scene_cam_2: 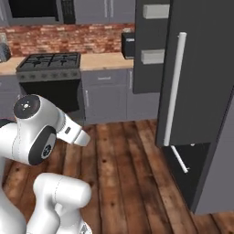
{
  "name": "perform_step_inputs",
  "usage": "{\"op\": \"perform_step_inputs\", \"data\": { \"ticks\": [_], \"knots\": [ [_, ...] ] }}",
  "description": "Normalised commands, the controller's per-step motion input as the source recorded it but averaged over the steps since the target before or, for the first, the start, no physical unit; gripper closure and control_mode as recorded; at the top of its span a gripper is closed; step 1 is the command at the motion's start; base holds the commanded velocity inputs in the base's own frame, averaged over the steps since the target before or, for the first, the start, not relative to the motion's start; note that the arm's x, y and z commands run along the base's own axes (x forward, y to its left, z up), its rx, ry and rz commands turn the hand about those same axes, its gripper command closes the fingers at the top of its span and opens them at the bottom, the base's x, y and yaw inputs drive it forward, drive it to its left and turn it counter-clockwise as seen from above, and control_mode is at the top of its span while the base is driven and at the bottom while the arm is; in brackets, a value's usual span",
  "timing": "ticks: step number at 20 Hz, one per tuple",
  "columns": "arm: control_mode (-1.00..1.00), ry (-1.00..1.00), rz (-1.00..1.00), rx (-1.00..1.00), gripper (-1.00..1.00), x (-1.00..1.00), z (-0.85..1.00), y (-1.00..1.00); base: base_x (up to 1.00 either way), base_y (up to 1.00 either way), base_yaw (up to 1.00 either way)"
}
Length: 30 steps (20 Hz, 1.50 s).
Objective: Gather the carrot and eggplant from the fridge and place them on a tray on the dining counter. Then gather the fishs from the fridge and place them on the other tray.
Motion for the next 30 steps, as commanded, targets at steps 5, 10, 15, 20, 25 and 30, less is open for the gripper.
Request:
{"op": "perform_step_inputs", "data": {
  "ticks": [5, 10, 15, 20, 25, 30],
  "knots": [
    [1.0, 0.0, 0.0, 0.0, -1.0, 0.0, 0.0, 0.0, 0.62, 0.36, -0.31],
    [1.0, 0.0, 0.0, 0.0, -1.0, 0.0, 0.0, 0.0, 0.55, 0.4, -0.3],
    [1.0, 0.0, 0.0, 0.0, -1.0, 0.0, 0.0, 0.0, 0.52, 0.23, -0.33],
    [1.0, 0.0, 0.0, 0.0, -1.0, 0.0, 0.0, 0.0, 0.5, 0.24, -0.34],
    [1.0, 0.0, 0.0, 0.0, -1.0, 0.0, 0.0, 0.0, 0.47, 0.38, -0.33],
    [1.0, 0.0, 0.0, 0.0, -1.0, 0.0, 0.0, 0.0, 0.48, 0.33, -0.33]
  ]
}}
